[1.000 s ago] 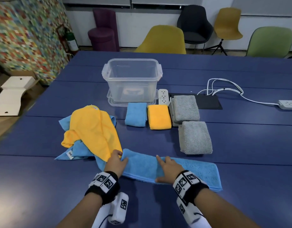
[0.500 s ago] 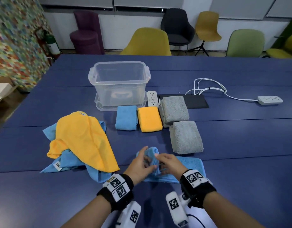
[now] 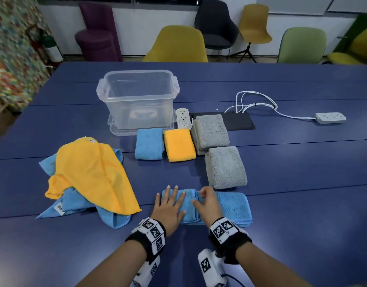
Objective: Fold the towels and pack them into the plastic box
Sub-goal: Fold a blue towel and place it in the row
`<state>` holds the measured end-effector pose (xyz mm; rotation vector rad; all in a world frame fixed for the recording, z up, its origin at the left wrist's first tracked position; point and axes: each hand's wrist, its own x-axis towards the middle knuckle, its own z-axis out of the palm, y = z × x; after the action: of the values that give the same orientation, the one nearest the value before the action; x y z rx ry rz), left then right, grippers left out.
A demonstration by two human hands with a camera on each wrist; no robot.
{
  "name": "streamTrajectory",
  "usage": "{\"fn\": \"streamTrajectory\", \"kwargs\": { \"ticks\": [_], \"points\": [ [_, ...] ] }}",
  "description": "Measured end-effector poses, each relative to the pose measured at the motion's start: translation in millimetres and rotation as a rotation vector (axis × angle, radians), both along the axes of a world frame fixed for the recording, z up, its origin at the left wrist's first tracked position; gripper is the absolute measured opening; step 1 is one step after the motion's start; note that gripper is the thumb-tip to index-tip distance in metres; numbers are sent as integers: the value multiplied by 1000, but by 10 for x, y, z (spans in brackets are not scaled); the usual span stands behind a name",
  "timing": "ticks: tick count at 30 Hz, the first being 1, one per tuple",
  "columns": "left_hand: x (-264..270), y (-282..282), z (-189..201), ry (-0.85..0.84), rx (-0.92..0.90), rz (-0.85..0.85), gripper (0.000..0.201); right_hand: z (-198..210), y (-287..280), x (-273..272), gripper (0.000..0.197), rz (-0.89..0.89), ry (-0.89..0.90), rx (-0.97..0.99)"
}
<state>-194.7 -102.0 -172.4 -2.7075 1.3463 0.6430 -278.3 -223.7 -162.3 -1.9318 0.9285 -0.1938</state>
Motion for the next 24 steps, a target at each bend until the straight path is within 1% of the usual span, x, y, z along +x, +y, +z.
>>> {"fn": "streamTrajectory", "kwargs": {
  "ticks": [1, 2, 3, 4, 5, 6, 7, 8, 9, 10, 11, 12, 14, 16, 18, 20, 22, 24],
  "points": [
    [-12, -18, -8, -6, 9, 13, 99, 13, -5, -18, 22, 44, -24, -75],
    [-6, -31, -53, 12, 18, -4, 108, 30, -14, -32, 16, 102, -28, -119],
    [-1, -32, -99, 44, 21, -24, 116, 40, -27, -51, 14, 183, 7, -155],
    [-11, -28, -83, 83, 20, -8, 121, 40, -43, -74, 19, 281, 74, -201],
    [-16, -32, -8, 92, -2, 14, 119, 44, -62, -97, 25, 379, 161, -252],
    [-11, -24, 34, 97, -42, 53, 109, 49, -84, -117, 28, 447, 233, -301],
    [-8, -9, 78, 97, -97, 120, 90, 68, -105, -131, 30, 480, 277, -343],
    [18, 18, 86, 90, -154, 210, 72, 79, -124, -139, 31, 492, 298, -369],
    [57, 53, 68, 98, -214, 322, 59, 84, -141, -137, 32, 498, 307, -386],
    [105, 91, 38, 152, -263, 431, 54, 97, -148, -130, 33, 503, 317, -395],
    [146, 121, 22, 245, -297, 518, 51, 103, -151, -124, 34, 502, 328, -391],
    [182, 138, 20, 340, -307, 571, 49, 109, -151, -115, 34, 488, 332, -378],
    [217, 143, 55, 445, -255, 589, 48, 133, -157, -117, 34, 464, 354, -343],
    [242, 128, 107, 482, -205, 561, 49, 158, -182, -127, 30, 479, 378, -329],
    [260, 102, 173, 512, -210, 561, 50, 190, -219, -151, 27, 514, 345, -289],
    [263, 69, 267, 517, -203, 568, 48, 210, -265, -189, 32, 524, 247, -247],
    [198, 13, 394, 533, -207, 566, 40, 254, -299, -267, 34, 509, 119, -189],
    [56, -82, 531, 584, -282, 566, 30, 291, -334, -367, 33, 473, 42, -89]
  ]
}}
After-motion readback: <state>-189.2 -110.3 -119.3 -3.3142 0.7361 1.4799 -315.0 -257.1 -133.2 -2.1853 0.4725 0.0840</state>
